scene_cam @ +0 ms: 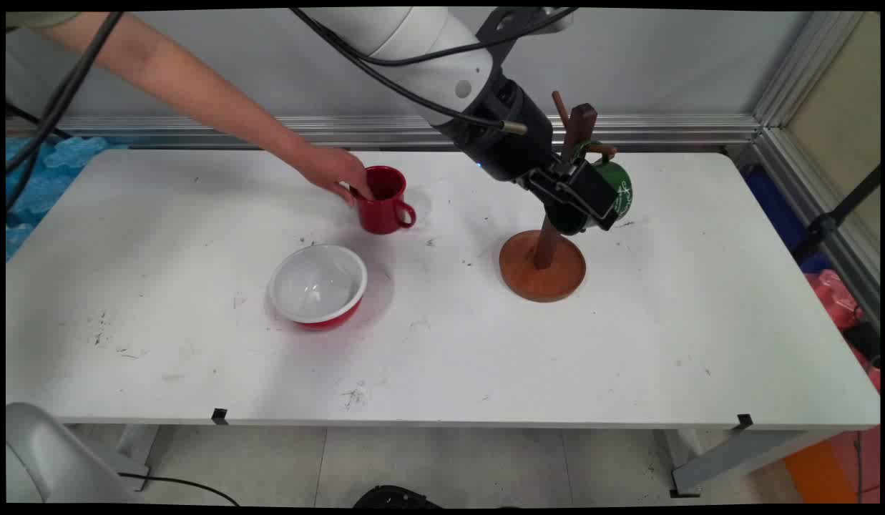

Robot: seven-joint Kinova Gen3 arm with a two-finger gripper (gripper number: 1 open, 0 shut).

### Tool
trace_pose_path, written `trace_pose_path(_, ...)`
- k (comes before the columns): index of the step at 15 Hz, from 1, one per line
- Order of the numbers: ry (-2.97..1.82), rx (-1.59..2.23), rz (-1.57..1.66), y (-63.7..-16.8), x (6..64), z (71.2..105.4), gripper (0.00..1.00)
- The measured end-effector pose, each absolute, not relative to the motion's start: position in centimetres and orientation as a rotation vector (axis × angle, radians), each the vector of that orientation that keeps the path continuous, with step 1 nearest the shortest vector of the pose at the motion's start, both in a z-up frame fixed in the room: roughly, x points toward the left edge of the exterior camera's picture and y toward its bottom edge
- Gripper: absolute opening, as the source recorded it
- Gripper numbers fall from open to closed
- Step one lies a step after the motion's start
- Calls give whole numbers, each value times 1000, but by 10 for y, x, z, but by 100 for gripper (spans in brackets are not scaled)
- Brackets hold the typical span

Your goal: Pick up the green mug from the rack

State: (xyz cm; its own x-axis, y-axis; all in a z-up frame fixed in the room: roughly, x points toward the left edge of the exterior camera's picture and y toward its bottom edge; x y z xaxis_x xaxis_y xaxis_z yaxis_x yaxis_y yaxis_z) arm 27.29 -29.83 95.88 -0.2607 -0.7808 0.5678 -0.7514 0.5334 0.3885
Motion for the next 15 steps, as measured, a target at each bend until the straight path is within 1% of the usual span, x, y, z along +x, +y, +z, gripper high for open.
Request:
trace_pose_path(10, -2013, 1246, -1, -316, 255, 932, 100)
trace_pose_path(15, -2000, 1241, 14, -321, 248, 926, 100)
